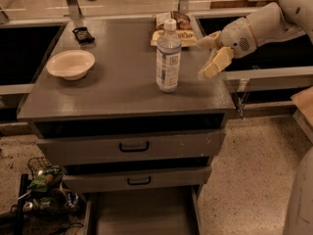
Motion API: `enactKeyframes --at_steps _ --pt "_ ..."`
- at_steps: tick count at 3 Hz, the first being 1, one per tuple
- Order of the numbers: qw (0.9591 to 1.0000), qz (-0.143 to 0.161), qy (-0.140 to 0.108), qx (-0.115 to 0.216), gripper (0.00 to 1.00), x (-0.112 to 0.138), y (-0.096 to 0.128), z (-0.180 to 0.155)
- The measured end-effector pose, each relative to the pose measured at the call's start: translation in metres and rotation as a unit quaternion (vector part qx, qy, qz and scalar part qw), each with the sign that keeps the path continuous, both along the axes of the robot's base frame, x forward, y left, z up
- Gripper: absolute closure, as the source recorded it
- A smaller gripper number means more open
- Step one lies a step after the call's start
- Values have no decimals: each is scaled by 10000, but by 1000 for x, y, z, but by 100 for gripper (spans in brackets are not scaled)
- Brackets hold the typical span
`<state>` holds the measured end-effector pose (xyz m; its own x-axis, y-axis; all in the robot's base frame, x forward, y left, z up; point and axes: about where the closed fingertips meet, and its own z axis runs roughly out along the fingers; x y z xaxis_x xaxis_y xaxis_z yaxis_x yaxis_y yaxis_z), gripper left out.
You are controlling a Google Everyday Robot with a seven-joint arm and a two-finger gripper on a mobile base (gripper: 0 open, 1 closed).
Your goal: Place blue plastic bottle into bottom drawer
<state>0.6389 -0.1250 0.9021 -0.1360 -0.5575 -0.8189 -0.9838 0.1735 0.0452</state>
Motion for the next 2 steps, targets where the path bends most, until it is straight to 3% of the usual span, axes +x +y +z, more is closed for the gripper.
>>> enactKeyframes --at_steps 2 --pt "9999 16 -38 144 0 1 -2 2"
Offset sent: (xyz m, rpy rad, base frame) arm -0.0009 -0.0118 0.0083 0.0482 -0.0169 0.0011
